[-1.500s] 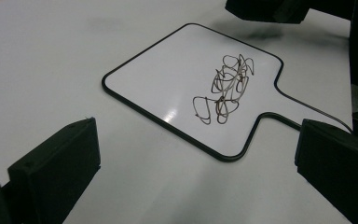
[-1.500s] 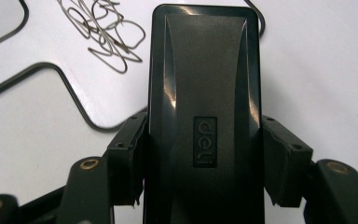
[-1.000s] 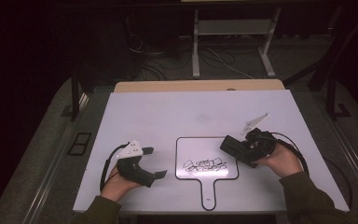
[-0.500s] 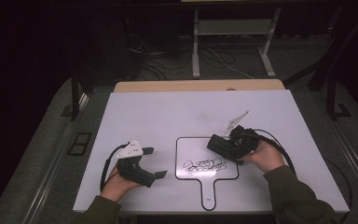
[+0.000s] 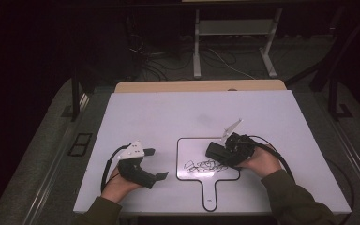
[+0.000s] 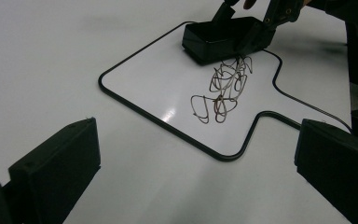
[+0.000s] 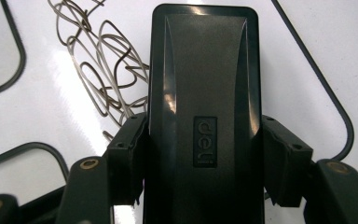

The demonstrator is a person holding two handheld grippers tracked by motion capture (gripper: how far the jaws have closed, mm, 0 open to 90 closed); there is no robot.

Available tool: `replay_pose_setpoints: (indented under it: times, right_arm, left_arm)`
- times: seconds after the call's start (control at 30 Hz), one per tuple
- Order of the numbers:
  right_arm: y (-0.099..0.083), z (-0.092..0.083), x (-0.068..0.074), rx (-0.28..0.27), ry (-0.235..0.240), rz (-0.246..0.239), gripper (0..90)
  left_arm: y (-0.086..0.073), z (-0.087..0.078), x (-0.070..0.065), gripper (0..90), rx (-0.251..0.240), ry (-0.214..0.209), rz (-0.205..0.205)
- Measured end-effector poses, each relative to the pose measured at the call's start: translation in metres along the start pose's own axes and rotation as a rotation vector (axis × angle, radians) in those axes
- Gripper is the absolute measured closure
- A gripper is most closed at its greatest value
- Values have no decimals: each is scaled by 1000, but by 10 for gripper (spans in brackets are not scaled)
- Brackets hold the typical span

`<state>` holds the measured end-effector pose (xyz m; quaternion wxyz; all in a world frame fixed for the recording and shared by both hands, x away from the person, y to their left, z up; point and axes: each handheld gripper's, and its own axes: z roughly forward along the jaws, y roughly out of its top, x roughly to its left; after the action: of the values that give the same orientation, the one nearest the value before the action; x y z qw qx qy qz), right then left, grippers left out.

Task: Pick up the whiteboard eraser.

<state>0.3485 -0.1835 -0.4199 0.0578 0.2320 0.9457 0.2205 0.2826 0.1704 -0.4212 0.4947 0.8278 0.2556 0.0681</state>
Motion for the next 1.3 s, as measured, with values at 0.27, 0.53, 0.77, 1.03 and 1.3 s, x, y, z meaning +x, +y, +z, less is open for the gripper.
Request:
replay_pose_setpoints:
  times: [0.27, 0.53, 0.77, 1.03, 1.3]
  right_arm:
    - [1, 3, 4, 17, -27, -18, 384]
    - [4, 4, 6, 24, -26, -13, 384]
    - [-3, 1, -9, 35, -75, 38, 384]
    - [6, 5, 8, 35, -33, -20, 384]
    - [3, 3, -1, 41, -59, 31, 384]
  left_arm:
    - [0, 0, 0, 0, 1, -2, -1]
    - [0, 1, 0, 0, -1, -3, 1]
    - [0, 1, 0, 0, 1, -3, 0]
    - [0, 1, -1, 0, 1, -3, 2]
    - [0, 0, 0, 0, 2, -5, 2]
